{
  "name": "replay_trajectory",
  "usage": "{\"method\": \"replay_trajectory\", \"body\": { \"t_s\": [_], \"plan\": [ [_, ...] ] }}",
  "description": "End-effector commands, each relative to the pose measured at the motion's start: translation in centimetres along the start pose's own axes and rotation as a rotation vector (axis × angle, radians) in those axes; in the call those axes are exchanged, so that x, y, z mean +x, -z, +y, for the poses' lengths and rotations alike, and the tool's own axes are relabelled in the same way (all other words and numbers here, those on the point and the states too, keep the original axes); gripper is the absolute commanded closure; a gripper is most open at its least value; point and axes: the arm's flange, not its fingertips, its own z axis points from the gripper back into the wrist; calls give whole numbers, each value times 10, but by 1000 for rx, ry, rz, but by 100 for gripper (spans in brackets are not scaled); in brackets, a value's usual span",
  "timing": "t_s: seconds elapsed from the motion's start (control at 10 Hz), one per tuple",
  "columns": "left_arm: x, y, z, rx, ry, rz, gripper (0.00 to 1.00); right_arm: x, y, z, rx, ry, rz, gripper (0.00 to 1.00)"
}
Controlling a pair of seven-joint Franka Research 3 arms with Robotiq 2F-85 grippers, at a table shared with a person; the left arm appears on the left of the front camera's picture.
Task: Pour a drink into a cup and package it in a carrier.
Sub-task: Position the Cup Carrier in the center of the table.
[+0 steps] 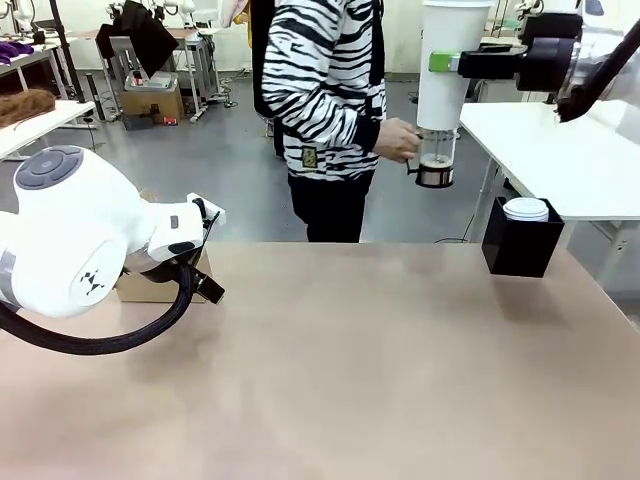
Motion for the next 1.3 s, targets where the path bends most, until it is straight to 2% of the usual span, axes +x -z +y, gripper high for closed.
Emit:
{"method": "replay_trajectory", "body": {
  "t_s": [0.0, 1.1, 1.2],
  "plan": [
    [0, 0, 1, -2, -3, -1, 0, 4, 3, 0, 4, -17, -5, 14],
    [0, 0, 0, 0, 0, 0, 0, 4, 3, 0, 4, -17, -5, 14],
    [9, -20, -1, 16, -27, 13, 0, 4, 3, 0, 4, -17, -5, 14]
  ]
}}
